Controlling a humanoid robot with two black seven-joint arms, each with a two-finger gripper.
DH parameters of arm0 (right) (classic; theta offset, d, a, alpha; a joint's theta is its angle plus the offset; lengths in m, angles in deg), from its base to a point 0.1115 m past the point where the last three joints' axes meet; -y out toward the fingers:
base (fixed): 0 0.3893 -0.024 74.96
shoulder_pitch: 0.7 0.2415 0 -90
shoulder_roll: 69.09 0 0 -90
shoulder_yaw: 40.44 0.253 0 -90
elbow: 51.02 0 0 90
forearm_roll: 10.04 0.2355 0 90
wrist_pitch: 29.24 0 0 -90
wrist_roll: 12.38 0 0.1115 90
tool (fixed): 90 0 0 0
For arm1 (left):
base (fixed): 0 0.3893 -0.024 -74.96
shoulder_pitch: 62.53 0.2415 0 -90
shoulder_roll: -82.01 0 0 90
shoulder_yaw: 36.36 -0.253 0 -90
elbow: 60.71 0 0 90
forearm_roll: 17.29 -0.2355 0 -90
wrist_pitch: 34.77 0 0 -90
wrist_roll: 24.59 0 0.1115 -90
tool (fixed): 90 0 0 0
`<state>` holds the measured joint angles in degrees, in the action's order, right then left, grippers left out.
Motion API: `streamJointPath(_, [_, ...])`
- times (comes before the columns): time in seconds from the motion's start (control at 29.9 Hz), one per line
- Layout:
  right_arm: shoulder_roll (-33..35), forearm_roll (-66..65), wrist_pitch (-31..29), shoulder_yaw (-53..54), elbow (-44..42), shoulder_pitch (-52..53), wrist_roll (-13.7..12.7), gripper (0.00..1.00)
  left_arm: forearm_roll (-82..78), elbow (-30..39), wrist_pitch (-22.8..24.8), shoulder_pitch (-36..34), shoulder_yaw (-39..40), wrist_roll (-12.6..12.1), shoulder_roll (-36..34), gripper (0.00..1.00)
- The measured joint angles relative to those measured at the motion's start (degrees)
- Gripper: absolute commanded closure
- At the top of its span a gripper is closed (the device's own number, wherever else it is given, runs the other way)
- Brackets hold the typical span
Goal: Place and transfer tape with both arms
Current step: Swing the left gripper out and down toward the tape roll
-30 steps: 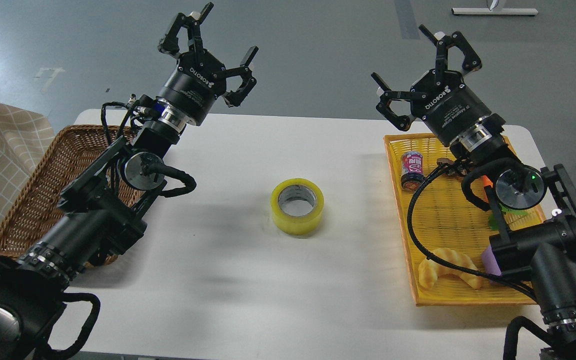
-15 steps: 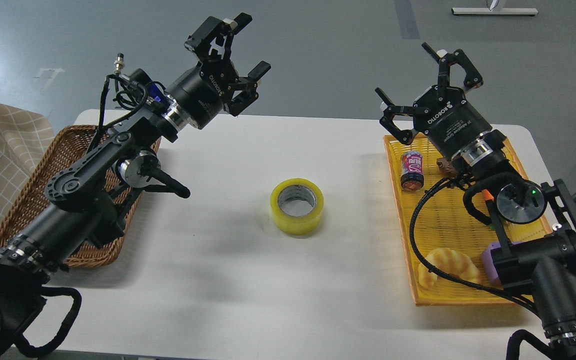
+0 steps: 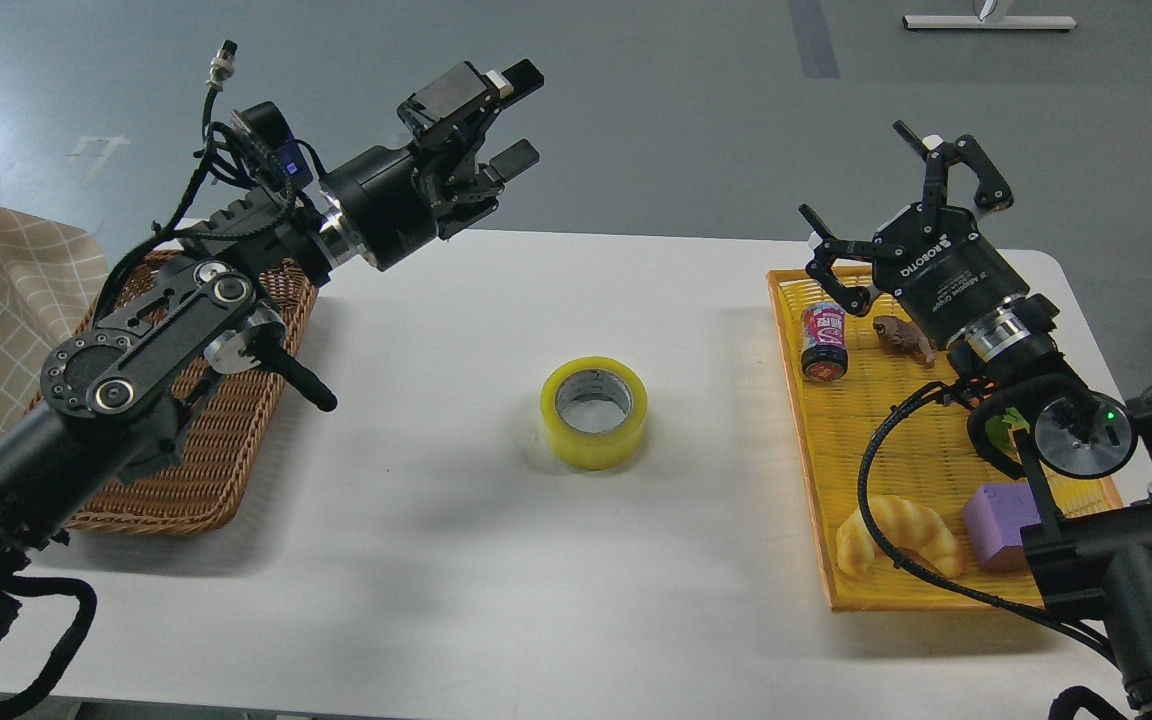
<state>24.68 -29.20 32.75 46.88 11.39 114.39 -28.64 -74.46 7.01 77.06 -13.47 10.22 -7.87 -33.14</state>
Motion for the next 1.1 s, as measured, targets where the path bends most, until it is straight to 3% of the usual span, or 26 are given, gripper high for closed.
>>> streamJointPath(0.2, [0.7, 0.0, 0.0, 1.5, 0.1, -1.8, 0.1, 0.0, -0.5, 0.8, -0.4, -1.4, -2.3, -1.6, -2.0, 0.02])
streamJointPath(0.5, [1.3, 0.2, 0.0, 2.9, 0.1, -2.9, 0.1, 0.0, -8.3, 2.5, -0.6, -2.2, -2.6, -9.2, -3.4, 0.02])
streamJointPath(0.7, [1.4, 1.4, 0.0, 2.9, -0.1, -3.4, 0.1, 0.0, -18.2, 5.9, -0.6, -1.9, -3.5, -9.6, -4.9, 0.02])
streamJointPath(1.1, [1.4, 1.6, 0.0, 3.0, -0.3, -3.5, 0.1, 0.0, -33.2, 9.9, -0.5, -2.2, -12.5, -9.6, -7.0, 0.02])
